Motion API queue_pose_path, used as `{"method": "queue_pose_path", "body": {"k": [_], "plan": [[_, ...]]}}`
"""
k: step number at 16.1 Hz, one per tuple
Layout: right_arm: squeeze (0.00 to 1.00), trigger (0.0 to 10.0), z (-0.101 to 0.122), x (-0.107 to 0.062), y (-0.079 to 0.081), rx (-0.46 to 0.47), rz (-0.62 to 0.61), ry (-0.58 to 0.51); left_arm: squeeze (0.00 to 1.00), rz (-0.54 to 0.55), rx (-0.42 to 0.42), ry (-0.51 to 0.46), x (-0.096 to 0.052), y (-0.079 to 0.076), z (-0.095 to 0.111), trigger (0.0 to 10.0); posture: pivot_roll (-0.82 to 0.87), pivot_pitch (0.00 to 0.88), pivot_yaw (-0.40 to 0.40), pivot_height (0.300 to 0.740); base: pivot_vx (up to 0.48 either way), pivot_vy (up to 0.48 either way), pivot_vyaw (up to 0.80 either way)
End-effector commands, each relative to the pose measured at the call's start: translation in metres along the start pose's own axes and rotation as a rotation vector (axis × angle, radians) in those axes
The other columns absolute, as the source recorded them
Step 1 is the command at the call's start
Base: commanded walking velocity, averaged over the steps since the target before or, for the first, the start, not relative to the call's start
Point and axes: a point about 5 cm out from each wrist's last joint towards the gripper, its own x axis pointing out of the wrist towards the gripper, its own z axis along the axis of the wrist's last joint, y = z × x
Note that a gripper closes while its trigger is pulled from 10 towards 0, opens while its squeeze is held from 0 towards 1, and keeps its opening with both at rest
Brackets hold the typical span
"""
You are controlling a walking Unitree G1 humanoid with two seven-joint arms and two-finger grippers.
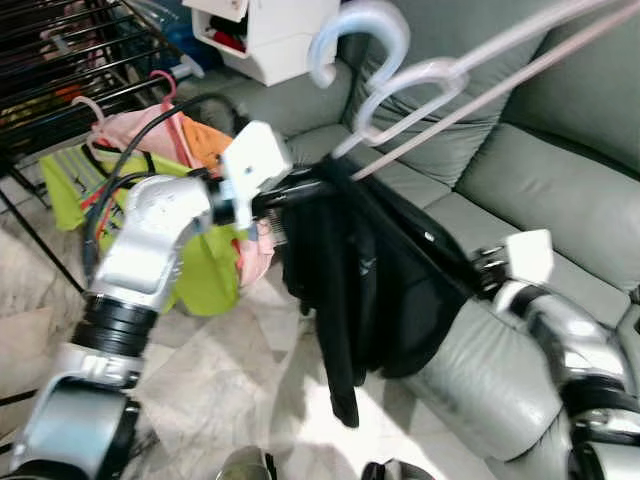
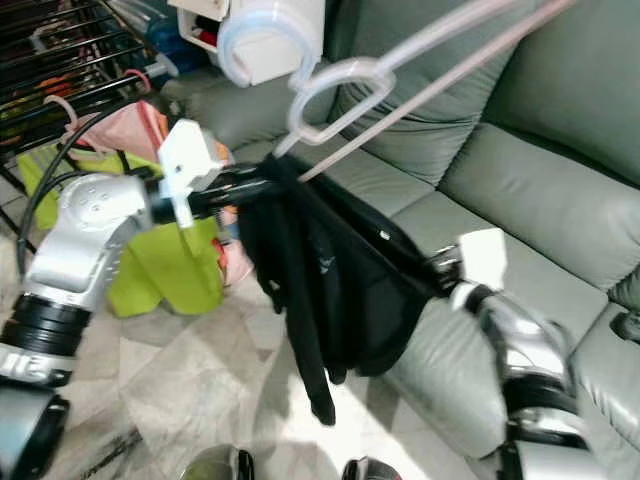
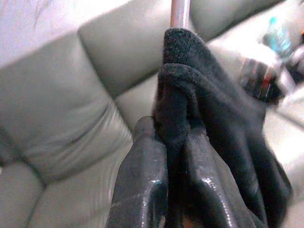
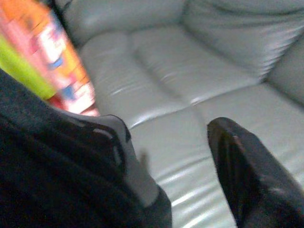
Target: Hang hanger
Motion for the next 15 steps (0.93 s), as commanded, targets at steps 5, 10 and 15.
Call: {"method": "queue_pose_path", "body": {"k": [5,10,15], "plan": [[0.0,0.0,0.072,-0.021,-0.052,0.003,-0.3,-0.303,0.0,0.072,-0.037,0.076,-0.034,0.005,-0.026,0.0,-0.08,0.039,0.025,0.74,0.0,0.0,0.0],[0.0,0.0,0.114,-0.006,-0.058,0.001,-0.384,-0.322,0.0,0.03,-0.264,0.001,-0.039,-0.01,-0.032,0.0,-0.06,0.039,0.011,0.74,0.0,0.0,0.0],[0.0,0.0,0.124,0.003,-0.053,-0.018,-0.389,-0.332,0.0,-0.319,-0.381,0.103,-0.045,-0.067,-0.053,0.0,-0.06,0.044,0.009,0.74,0.0,0.0,0.0]]}}
